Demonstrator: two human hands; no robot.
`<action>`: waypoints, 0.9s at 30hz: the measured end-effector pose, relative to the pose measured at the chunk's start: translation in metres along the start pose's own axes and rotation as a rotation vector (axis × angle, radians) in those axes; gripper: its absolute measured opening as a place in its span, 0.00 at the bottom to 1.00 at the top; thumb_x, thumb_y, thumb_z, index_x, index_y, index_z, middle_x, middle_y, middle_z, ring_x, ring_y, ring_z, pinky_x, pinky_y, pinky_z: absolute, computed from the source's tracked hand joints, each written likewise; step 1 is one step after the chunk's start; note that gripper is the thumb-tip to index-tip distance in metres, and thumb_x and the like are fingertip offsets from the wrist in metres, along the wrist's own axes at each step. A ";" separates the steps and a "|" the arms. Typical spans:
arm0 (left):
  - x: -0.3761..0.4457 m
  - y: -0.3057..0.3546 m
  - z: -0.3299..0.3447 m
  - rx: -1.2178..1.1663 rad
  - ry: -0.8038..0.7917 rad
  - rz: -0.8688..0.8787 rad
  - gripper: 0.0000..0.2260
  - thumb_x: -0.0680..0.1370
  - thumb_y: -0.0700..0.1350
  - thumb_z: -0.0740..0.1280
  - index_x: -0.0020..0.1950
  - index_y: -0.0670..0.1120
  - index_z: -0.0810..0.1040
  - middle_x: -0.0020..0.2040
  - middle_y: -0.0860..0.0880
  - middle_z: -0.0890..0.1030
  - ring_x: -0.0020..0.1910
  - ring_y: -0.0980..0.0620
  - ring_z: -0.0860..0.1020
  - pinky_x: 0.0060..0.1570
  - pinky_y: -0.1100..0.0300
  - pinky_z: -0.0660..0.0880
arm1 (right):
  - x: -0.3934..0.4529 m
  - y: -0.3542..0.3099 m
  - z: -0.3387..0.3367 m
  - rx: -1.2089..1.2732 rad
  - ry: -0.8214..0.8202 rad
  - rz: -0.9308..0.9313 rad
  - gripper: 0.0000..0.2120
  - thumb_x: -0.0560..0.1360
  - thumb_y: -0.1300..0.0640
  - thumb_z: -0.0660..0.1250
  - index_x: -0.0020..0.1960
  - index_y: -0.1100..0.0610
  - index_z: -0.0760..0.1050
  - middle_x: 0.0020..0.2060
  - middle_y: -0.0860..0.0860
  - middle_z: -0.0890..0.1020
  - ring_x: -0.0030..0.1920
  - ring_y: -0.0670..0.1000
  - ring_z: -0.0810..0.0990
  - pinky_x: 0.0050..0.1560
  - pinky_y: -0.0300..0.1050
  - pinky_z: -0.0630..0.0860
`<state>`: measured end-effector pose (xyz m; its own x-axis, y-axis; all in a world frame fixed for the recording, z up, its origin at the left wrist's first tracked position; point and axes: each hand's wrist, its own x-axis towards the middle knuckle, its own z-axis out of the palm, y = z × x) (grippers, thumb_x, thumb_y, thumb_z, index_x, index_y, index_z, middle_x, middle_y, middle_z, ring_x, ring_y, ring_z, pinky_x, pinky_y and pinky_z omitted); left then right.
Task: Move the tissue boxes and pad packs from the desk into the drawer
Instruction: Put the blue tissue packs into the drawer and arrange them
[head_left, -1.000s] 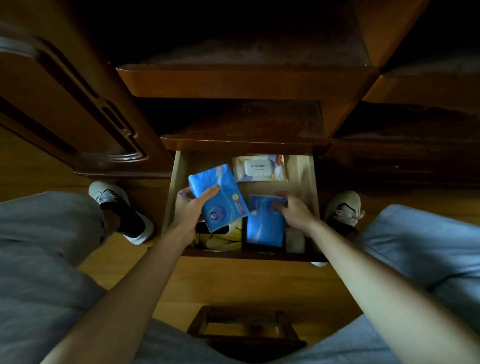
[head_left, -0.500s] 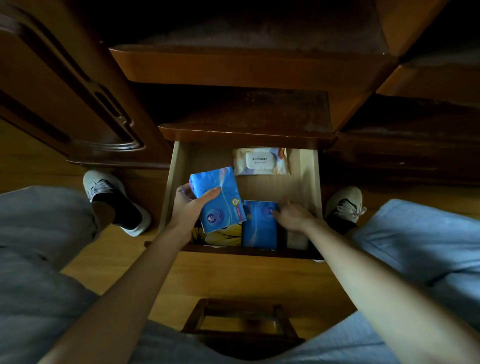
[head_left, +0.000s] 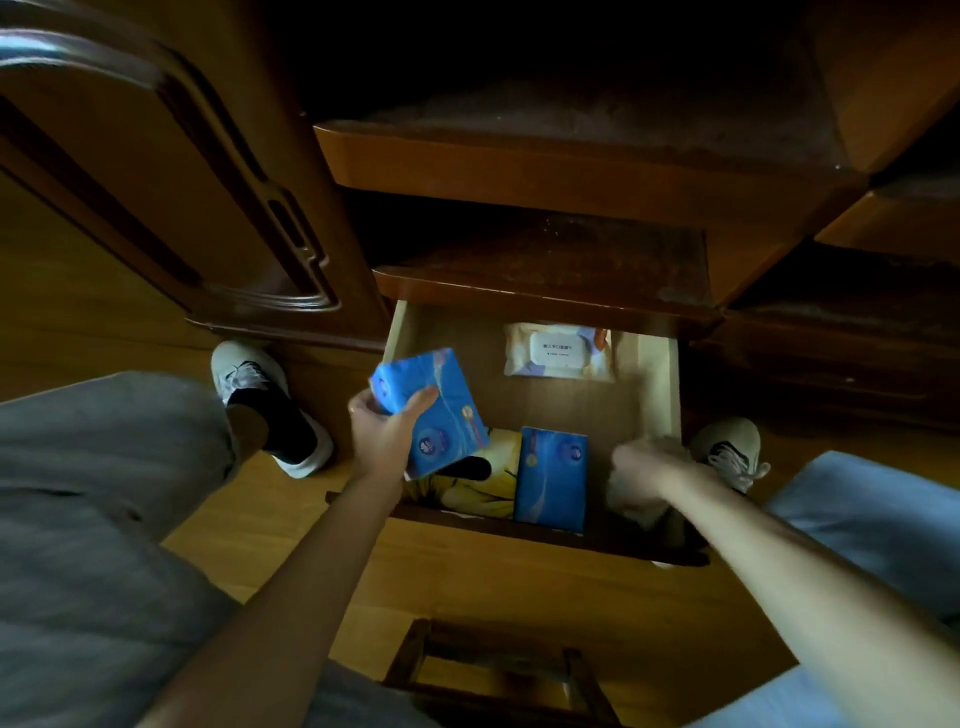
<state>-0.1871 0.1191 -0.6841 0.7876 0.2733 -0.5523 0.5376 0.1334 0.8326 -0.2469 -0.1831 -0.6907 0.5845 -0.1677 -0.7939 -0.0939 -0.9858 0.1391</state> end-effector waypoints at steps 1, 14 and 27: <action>0.005 0.009 -0.002 -0.062 0.048 0.033 0.33 0.66 0.50 0.83 0.64 0.46 0.68 0.55 0.45 0.82 0.45 0.50 0.86 0.34 0.58 0.83 | 0.000 0.002 -0.011 0.017 0.157 0.021 0.12 0.76 0.45 0.68 0.49 0.55 0.79 0.47 0.53 0.81 0.51 0.54 0.81 0.45 0.48 0.75; 0.029 0.007 -0.068 -0.225 0.213 -0.037 0.23 0.74 0.50 0.78 0.63 0.47 0.71 0.58 0.42 0.83 0.49 0.47 0.86 0.38 0.56 0.82 | 0.092 -0.185 -0.063 1.082 0.096 -0.136 0.38 0.73 0.36 0.72 0.74 0.56 0.65 0.71 0.59 0.73 0.63 0.58 0.76 0.59 0.52 0.76; 0.011 0.012 -0.026 -0.054 -0.109 0.019 0.26 0.72 0.53 0.78 0.64 0.48 0.71 0.53 0.46 0.84 0.47 0.49 0.87 0.39 0.55 0.83 | 0.063 -0.146 -0.082 1.218 0.262 -0.387 0.19 0.77 0.35 0.66 0.65 0.40 0.77 0.66 0.45 0.78 0.67 0.48 0.76 0.66 0.49 0.74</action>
<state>-0.1797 0.1489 -0.6789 0.8271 0.1719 -0.5352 0.5074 0.1813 0.8424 -0.1297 -0.0491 -0.7126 0.8638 -0.0037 -0.5038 -0.4701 -0.3657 -0.8033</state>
